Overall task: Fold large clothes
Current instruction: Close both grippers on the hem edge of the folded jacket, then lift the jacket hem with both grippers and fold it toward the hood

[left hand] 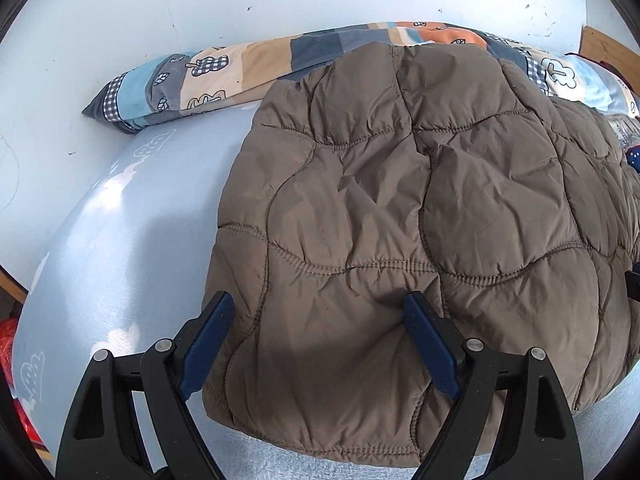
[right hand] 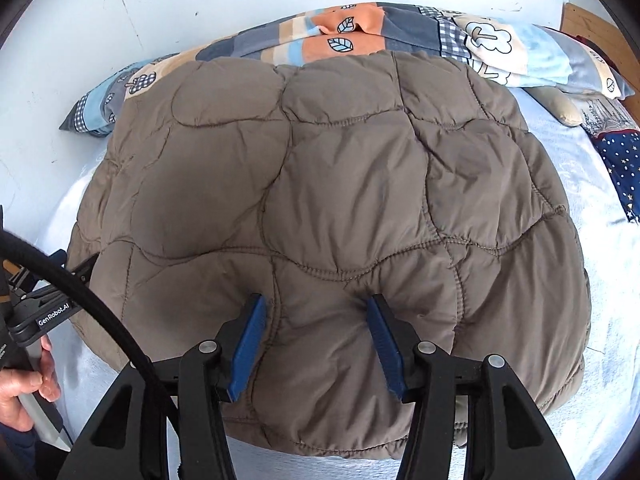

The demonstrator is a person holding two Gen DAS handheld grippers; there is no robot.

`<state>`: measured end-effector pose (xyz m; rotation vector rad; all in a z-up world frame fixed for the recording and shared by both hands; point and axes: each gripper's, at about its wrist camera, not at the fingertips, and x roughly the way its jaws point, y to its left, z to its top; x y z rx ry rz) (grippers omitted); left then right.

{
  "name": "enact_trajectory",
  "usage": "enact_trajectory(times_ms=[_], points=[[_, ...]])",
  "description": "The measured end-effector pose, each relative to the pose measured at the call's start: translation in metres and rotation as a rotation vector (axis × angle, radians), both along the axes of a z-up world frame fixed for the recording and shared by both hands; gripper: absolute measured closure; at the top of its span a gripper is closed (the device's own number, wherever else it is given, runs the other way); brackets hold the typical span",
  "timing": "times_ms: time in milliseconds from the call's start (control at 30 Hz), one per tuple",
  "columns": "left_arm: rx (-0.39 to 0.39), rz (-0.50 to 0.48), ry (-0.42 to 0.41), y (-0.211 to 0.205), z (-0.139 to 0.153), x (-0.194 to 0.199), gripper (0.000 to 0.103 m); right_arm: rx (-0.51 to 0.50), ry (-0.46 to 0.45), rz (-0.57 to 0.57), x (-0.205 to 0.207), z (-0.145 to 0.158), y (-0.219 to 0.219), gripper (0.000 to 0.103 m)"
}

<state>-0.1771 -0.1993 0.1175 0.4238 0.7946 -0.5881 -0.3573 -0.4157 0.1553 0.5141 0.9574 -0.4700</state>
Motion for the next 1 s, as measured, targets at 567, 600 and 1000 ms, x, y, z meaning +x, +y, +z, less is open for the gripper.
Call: enact_trajectory(times_ms=[567, 600, 1000], points=[[0.029, -0.017, -0.021, -0.003, -0.005, -0.001, 0.016, 0.003, 0.034, 0.017, 0.005, -0.013, 0.003, 0.043], [0.030, -0.018, -0.022, -0.004, -0.005, -0.002, 0.016, 0.003, 0.036, 0.017, 0.005, -0.013, 0.004, 0.043], [0.028, -0.023, -0.029, -0.003, -0.003, -0.002, 0.016, 0.041, 0.000, -0.005, 0.000, -0.007, 0.001, 0.042]])
